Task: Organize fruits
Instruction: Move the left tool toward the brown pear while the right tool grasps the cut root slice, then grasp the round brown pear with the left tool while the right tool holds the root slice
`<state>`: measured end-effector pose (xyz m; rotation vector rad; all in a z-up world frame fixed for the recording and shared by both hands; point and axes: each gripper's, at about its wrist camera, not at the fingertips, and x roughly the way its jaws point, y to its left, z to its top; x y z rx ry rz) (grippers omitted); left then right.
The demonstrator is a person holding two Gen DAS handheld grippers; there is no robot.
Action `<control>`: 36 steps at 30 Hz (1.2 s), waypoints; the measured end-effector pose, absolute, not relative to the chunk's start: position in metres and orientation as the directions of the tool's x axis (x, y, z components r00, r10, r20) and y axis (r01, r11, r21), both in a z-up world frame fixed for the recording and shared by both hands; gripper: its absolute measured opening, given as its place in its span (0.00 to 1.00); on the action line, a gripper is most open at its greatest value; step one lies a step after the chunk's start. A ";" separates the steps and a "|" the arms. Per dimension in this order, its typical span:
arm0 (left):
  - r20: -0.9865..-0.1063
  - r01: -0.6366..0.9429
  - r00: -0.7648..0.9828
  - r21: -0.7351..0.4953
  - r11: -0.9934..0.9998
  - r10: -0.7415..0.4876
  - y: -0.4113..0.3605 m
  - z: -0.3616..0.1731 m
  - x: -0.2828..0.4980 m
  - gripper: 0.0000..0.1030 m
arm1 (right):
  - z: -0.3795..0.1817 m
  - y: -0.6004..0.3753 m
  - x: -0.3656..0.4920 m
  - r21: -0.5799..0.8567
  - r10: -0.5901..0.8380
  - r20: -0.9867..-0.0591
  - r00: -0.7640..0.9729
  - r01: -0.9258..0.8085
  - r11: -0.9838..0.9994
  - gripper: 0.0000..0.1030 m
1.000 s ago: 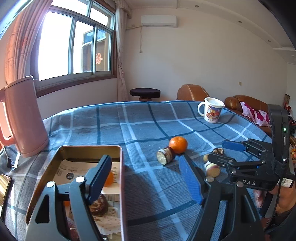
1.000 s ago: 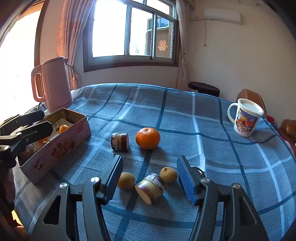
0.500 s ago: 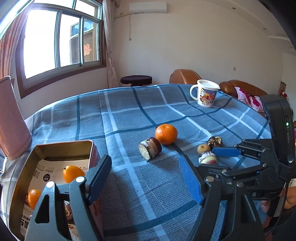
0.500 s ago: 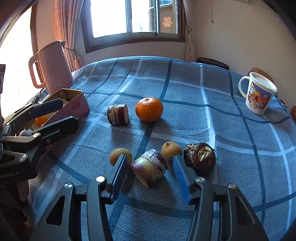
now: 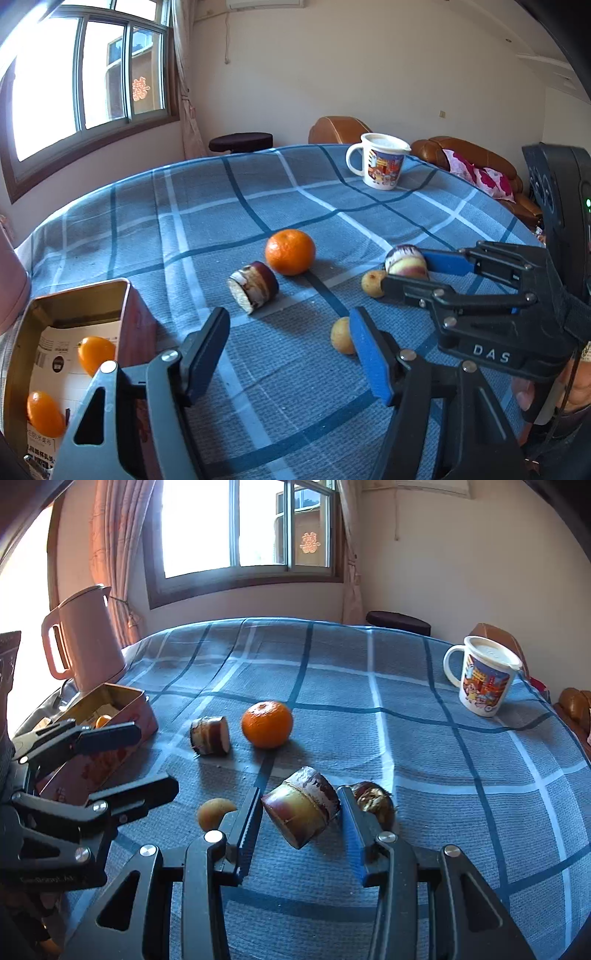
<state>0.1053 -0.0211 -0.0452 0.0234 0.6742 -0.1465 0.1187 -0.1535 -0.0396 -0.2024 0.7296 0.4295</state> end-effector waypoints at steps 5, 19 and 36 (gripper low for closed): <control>-0.667 0.201 0.728 -0.017 0.979 -0.161 -0.038 -0.052 0.117 0.57 | -0.032 -0.165 0.123 -0.025 0.275 -0.646 0.712 -0.380 0.925 0.42; -0.738 0.282 0.640 -0.033 0.959 -0.214 -0.051 -0.063 0.123 0.27 | -0.031 -0.162 0.121 -0.033 0.295 -0.635 0.714 -0.406 0.913 0.42; -0.608 0.236 0.755 -0.095 0.967 -0.244 -0.028 -0.041 0.107 0.27 | -0.024 -0.163 0.110 -0.015 0.358 -0.581 0.731 -0.450 0.893 0.42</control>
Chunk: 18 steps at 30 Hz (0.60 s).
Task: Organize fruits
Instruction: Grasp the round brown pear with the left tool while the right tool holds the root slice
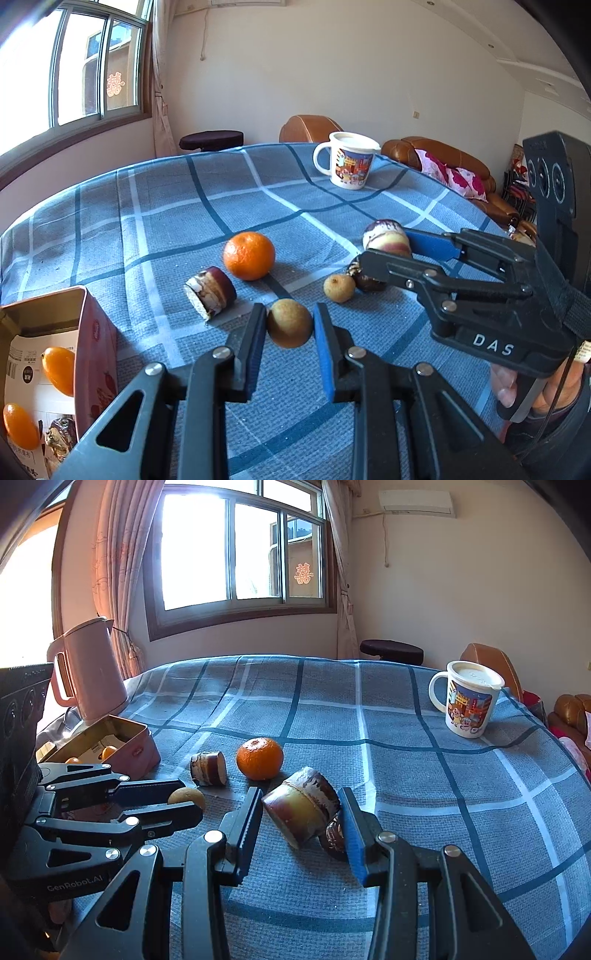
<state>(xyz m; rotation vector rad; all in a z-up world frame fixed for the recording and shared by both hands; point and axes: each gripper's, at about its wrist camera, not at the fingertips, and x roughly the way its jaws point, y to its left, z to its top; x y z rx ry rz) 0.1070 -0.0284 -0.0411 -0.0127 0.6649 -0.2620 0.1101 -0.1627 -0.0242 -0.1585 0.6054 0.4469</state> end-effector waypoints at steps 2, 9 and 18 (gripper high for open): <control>-0.598 0.235 0.763 -0.100 0.967 -0.247 -0.027 -0.040 0.106 0.27 | -0.024 -0.163 0.109 -0.014 0.362 -0.575 0.733 -0.452 0.892 0.42; -0.570 0.226 0.785 -0.098 0.969 -0.240 -0.024 -0.037 0.100 0.27 | -0.022 -0.163 0.106 -0.016 0.373 -0.562 0.738 -0.461 0.887 0.42; -0.551 0.216 0.802 -0.096 0.972 -0.233 -0.023 -0.035 0.097 0.27 | -0.019 -0.165 0.100 -0.021 0.391 -0.532 0.751 -0.473 0.881 0.42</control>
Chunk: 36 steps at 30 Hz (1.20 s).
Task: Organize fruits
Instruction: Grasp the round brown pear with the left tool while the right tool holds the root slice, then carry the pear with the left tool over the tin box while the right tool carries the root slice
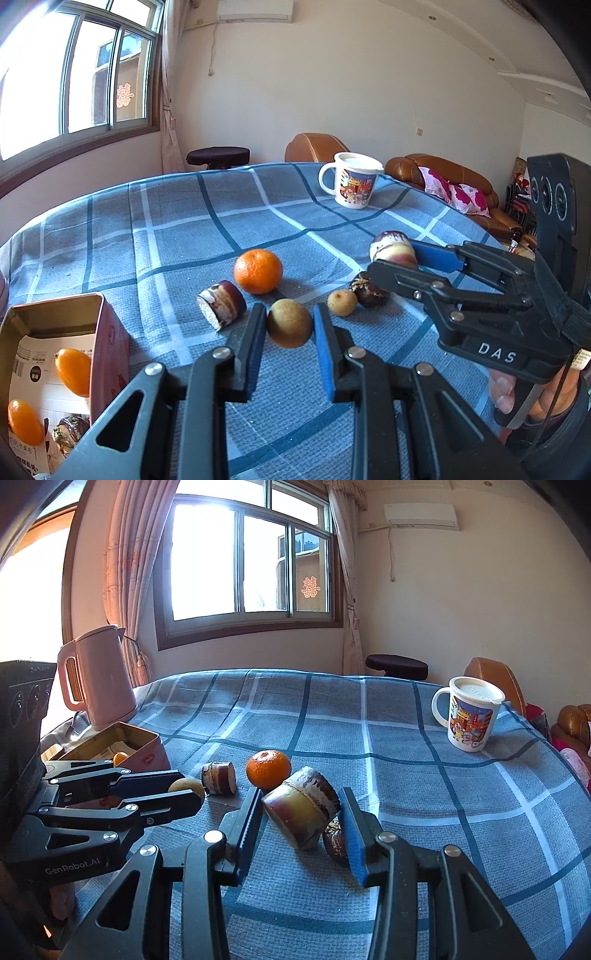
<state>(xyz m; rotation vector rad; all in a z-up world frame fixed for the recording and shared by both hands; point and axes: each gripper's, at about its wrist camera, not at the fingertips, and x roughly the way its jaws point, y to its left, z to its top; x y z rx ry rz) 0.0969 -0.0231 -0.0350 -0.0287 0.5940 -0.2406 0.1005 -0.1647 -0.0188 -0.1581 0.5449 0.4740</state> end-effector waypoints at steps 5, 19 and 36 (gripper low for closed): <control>-0.534 0.210 0.815 -0.092 0.973 -0.226 -0.022 -0.033 0.094 0.27 | -0.017 -0.165 0.097 -0.022 0.399 -0.518 0.757 -0.478 0.878 0.42; -0.485 0.189 0.850 -0.082 0.979 -0.205 -0.019 -0.028 0.084 0.27 | -0.013 -0.169 0.091 -0.025 0.412 -0.482 0.774 -0.482 0.876 0.42; -0.437 0.179 0.878 -0.076 0.981 -0.194 -0.017 -0.023 0.076 0.27 | -0.009 -0.171 0.085 -0.030 0.423 -0.438 0.793 -0.483 0.875 0.42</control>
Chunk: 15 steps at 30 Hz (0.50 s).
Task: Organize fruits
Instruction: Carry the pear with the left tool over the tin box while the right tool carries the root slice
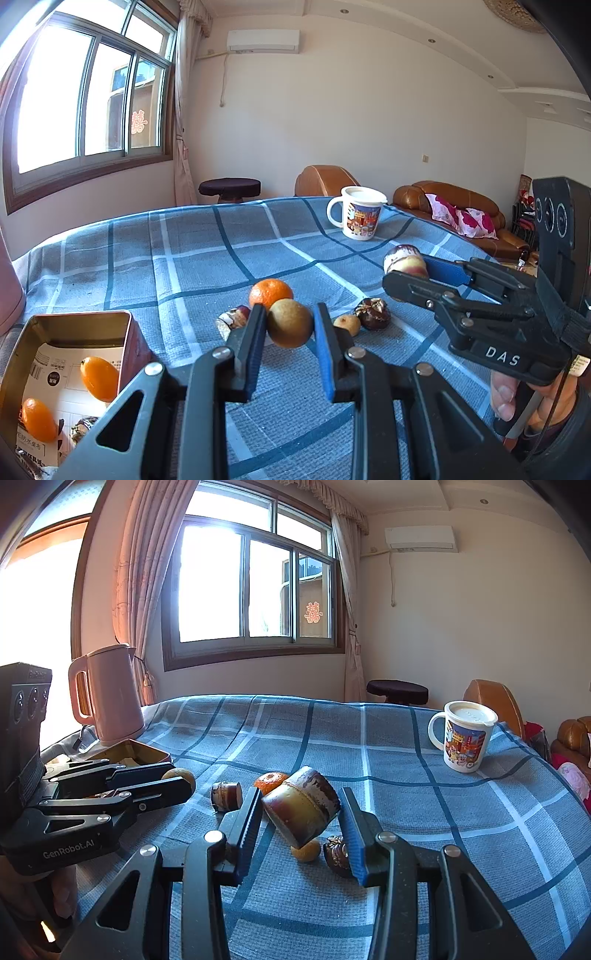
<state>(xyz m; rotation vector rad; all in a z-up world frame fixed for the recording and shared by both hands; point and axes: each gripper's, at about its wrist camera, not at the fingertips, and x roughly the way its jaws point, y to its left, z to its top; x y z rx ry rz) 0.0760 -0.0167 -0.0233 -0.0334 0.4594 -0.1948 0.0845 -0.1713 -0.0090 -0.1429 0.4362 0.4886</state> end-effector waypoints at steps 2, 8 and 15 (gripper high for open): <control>-0.436 0.180 0.879 -0.075 0.981 -0.195 -0.017 -0.023 0.076 0.27 | -0.009 -0.172 0.083 -0.031 0.424 -0.434 0.795 -0.483 0.875 0.42; -0.427 0.177 0.884 -0.074 0.981 -0.192 -0.017 -0.022 0.074 0.27 | -0.008 -0.172 0.081 -0.033 0.428 -0.421 0.800 -0.485 0.874 0.42; -0.404 0.175 0.896 -0.064 0.983 -0.186 -0.017 -0.020 0.070 0.27 | -0.006 -0.174 0.078 -0.035 0.432 -0.405 0.805 -0.486 0.873 0.42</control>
